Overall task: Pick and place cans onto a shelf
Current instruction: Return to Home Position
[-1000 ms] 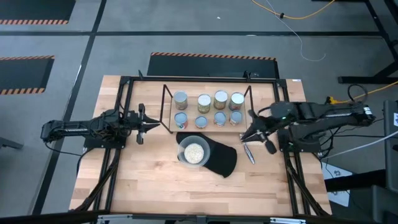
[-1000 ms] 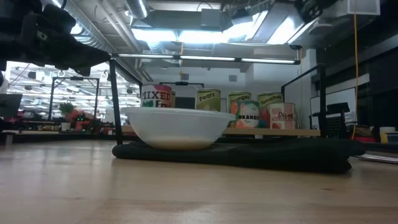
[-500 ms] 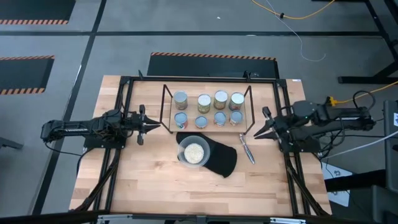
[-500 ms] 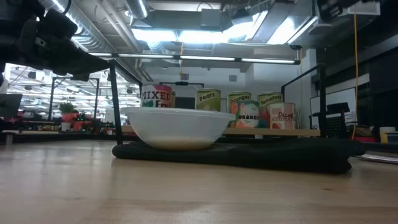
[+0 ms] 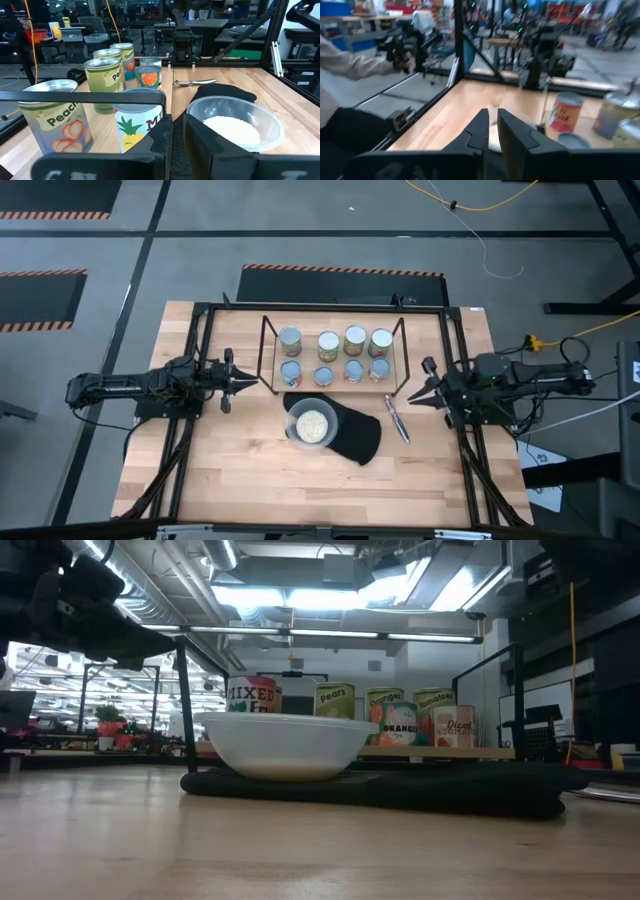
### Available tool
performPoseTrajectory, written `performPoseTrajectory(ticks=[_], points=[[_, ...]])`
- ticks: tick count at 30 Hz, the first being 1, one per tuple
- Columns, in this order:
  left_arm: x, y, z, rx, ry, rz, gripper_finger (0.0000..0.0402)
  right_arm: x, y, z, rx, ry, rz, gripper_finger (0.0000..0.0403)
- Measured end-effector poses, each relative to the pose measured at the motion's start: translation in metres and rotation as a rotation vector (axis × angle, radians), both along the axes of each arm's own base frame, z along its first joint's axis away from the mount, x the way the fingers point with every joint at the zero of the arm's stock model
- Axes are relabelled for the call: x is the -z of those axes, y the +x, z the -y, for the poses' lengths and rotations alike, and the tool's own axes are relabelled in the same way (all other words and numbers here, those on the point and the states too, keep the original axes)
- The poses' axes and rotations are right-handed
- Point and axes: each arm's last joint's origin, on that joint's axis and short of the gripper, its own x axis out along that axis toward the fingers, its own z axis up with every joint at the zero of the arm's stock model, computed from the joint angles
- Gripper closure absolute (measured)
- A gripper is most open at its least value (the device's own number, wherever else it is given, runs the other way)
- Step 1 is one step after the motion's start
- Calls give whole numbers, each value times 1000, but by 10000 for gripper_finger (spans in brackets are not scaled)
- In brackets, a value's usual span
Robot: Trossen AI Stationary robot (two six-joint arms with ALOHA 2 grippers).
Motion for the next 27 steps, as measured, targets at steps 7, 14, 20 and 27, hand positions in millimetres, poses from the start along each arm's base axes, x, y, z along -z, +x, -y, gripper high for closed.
performPoseTrajectory(ticks=[7, 14, 20, 27], points=[[0, 0, 0, 0, 0, -3, 362, -8, -19, 3, 38, -43, 127, 358], [0, 0, 0, -1, 0, -4, 363, -5, -33, 5, 39, -30, 123, 358], [0, 0, 0, -2, 0, -4, 368, -3, -38, 5, 39, -40, 153, 358], [1, 0, 0, -2, -1, -5, 366, 9, -38, 7, 102, -66, 156, 358]])
